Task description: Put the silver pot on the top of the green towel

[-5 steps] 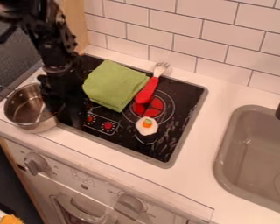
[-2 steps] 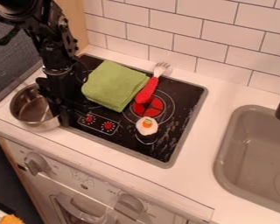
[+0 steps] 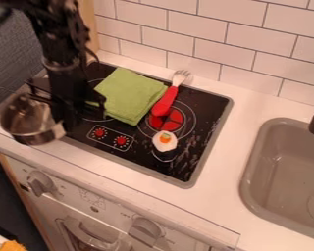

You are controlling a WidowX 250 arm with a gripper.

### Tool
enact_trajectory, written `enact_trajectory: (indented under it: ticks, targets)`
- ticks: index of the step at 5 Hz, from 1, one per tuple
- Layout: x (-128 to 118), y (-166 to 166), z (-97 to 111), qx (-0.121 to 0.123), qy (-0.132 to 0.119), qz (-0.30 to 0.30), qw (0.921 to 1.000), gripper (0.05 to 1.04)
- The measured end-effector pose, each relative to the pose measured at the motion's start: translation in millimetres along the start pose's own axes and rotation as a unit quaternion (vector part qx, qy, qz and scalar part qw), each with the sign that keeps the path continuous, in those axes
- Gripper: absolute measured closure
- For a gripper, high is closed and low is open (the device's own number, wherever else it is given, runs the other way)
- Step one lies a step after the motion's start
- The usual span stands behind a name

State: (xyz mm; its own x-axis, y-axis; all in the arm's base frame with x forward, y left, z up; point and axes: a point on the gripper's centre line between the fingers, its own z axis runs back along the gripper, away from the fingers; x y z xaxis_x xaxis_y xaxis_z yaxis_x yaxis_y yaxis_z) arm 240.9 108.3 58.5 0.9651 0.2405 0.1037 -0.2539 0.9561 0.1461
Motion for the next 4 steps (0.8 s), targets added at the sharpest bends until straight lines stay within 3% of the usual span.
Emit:
enact_trajectory:
  ticks: [1,2,3,4]
  targets:
    - [6,-10,32,0.005,-0.019,0.038,0.9991,1.006]
    - [41,-37,31,-0.013,-0.038,-0.012,0.9991,1.006]
    - [73,-54,7,-0.032,-0.034,-0.048,0.9978,1.006]
    - [91,-65,-3,-0.04,-0.036,-0.075,0.9957,1.006]
